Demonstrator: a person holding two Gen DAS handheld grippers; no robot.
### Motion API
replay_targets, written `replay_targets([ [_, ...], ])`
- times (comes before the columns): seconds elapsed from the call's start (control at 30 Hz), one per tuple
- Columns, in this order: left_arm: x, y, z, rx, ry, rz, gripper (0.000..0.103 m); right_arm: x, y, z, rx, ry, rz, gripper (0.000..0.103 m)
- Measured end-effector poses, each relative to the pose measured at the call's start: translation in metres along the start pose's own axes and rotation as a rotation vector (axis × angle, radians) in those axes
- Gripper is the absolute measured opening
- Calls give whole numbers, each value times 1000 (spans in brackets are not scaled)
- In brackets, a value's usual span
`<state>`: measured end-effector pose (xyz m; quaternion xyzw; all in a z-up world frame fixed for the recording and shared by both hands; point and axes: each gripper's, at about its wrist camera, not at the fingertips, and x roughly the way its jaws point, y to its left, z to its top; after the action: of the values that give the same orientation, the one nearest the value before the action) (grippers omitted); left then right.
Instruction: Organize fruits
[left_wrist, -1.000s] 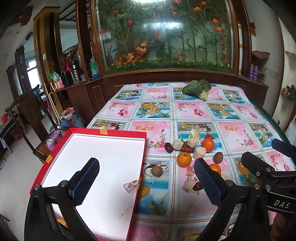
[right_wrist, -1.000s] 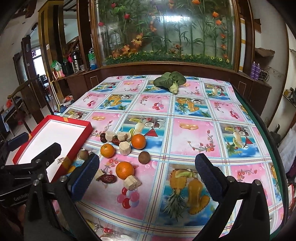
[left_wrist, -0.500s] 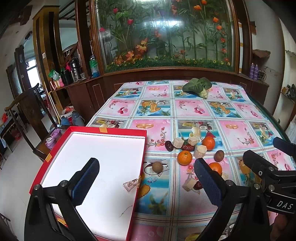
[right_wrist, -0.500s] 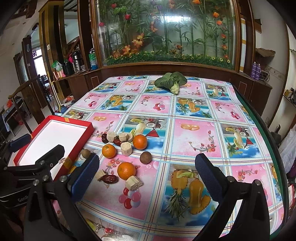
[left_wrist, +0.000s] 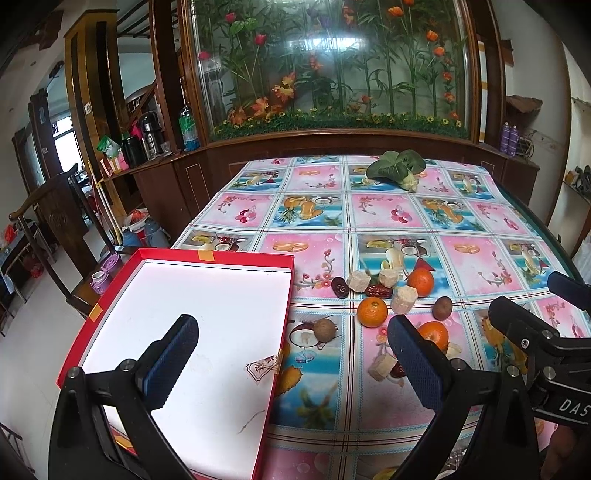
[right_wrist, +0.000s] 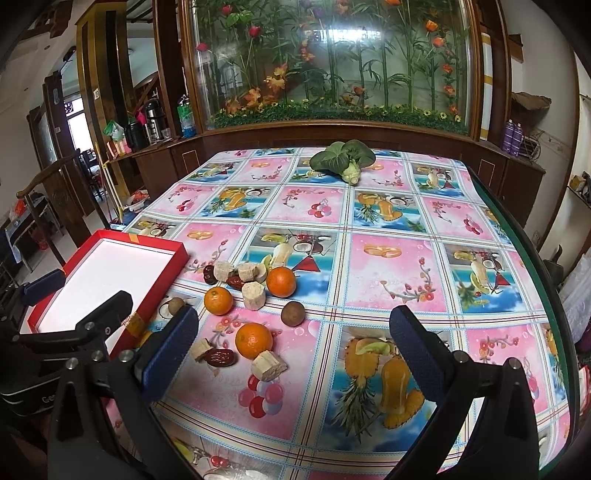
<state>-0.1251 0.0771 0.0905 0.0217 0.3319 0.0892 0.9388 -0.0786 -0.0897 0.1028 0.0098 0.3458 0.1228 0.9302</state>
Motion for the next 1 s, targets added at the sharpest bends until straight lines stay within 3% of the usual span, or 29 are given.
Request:
replay_targets([
  [0.6, 18, 3, 3, 10, 49, 3, 102, 10, 0, 1, 5, 24, 6, 103],
  [0.77, 30, 19, 9, 83, 55, 1, 102, 28, -11, 8, -9, 56, 4, 103],
  [0.87, 47, 26, 16, 195, 115, -56, 102, 51, -25, 19, 1, 108, 54, 103],
  [0.93, 52, 25, 20, 228, 131, -66, 102, 69, -33, 26, 31, 150, 105, 103],
  [1.0, 53, 23, 24, 233, 148, -127, 102, 90, -36, 33, 46, 210, 163, 102],
])
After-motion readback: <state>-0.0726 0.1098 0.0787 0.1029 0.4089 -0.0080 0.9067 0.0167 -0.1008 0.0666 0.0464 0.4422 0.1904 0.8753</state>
